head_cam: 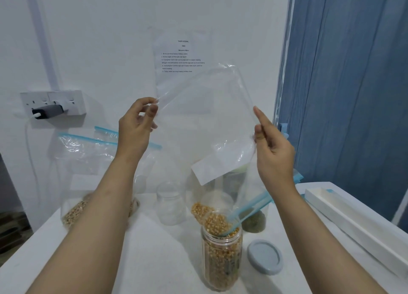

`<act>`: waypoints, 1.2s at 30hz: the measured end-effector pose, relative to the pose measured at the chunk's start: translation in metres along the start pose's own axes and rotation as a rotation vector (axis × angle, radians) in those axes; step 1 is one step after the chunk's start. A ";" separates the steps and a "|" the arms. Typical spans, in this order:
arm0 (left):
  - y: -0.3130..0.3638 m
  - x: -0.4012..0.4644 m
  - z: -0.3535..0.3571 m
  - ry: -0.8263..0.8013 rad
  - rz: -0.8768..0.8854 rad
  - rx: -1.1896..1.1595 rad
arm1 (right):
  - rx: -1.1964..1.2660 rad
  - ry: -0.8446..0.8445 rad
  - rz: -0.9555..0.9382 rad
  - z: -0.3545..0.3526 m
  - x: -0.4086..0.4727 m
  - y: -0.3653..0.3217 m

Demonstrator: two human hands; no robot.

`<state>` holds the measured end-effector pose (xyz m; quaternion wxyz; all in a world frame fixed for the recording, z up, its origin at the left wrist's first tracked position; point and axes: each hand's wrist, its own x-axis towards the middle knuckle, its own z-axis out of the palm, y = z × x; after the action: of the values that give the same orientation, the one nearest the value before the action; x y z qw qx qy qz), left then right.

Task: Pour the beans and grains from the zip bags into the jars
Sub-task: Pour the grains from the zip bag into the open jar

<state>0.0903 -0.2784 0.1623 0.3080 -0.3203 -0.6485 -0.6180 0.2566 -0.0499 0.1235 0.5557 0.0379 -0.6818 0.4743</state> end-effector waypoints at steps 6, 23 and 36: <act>-0.002 -0.001 0.000 -0.018 0.006 0.006 | 0.004 0.013 0.019 0.001 0.001 0.000; -0.003 -0.002 0.006 0.005 -0.005 0.018 | 0.049 0.018 0.059 0.000 0.003 0.004; -0.002 -0.017 0.014 0.074 -0.139 -0.196 | 0.087 0.096 0.080 -0.004 0.001 0.007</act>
<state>0.0991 -0.2648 0.1474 0.2555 -0.2802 -0.5939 -0.7095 0.2552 -0.0424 0.1194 0.5660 0.0118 -0.6343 0.5265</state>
